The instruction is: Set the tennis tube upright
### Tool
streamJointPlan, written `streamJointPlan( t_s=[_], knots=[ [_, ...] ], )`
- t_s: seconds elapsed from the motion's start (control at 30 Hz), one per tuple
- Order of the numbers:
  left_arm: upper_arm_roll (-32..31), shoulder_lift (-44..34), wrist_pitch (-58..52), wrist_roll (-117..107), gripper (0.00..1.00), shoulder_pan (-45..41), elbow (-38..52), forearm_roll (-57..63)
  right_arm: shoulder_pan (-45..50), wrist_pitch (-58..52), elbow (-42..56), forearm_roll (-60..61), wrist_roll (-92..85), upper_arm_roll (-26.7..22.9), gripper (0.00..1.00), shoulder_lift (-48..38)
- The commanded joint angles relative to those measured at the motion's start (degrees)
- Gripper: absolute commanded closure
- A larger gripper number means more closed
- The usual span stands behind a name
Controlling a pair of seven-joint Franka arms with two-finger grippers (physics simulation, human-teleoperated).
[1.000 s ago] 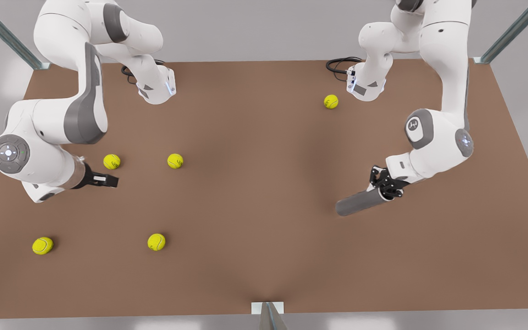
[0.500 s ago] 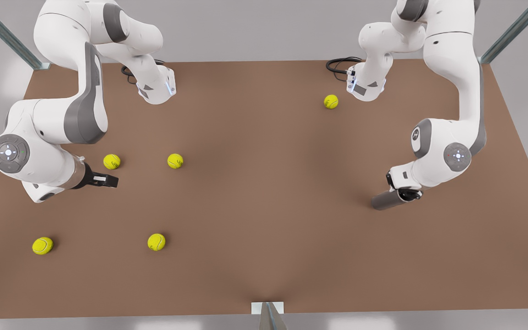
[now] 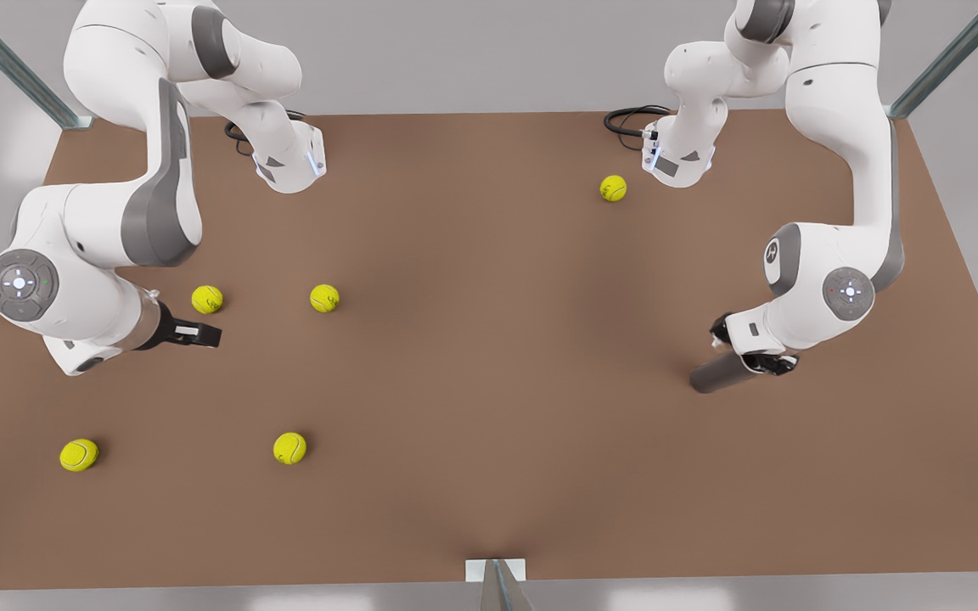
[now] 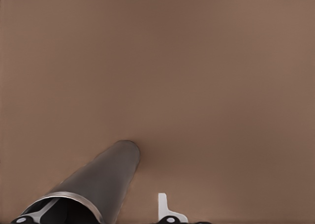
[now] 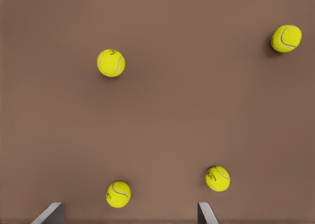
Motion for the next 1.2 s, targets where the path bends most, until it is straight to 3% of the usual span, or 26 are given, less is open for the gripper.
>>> streamJointPlan(
  t_s=[0.0, 0.3, 0.57, 0.73, 0.77, 0.83, 1.17],
  knots=[
    [-0.01, -0.16, -0.08, -3.49, 0.0, -0.1, 0.05, 0.77, -0.03, -0.08, -0.02, -0.03, 0.09, -0.02, 0.0, -0.09],
    [0.25, -0.78, -1.57, -3.4, 0.0, -0.1, 0.05, 0.77, -0.47, 0.18, -0.02, -0.2, 0.09, -0.02, 0.0, 0.09],
    [1.13, -0.69, -5.26, -4.01, 0.0, 0.16, 9.01, 0.59, -0.47, 0.09, -0.02, -0.2, 0.09, -0.02, 0.0, 0.0],
    [0.78, -0.08, -18.43, -49.62, 0.0, 1.21, 18.41, -6.96, -1.08, -0.17, 0.06, 0.15, 0.18, -0.19, 0.0, 0.0],
    [0.78, 0.36, -26.69, -49.72, 0.0, 1.48, 23.68, -7.85, -1.18, -1.22, 0.06, 0.15, -0.09, -0.19, 0.0, 0.0],
    [0.78, -0.25, -31.98, -45.77, 0.0, 1.39, 27.03, -7.06, -1.79, -1.49, 0.33, 0.24, -0.17, -0.19, 0.0, -0.09],
    [0.78, -2.19, -30.4, -39.26, 0.0, 1.13, 25.19, -2.4, -2.23, -2.1, 0.68, 0.24, -0.96, -0.19, 0.0, -0.18]
  ],
)
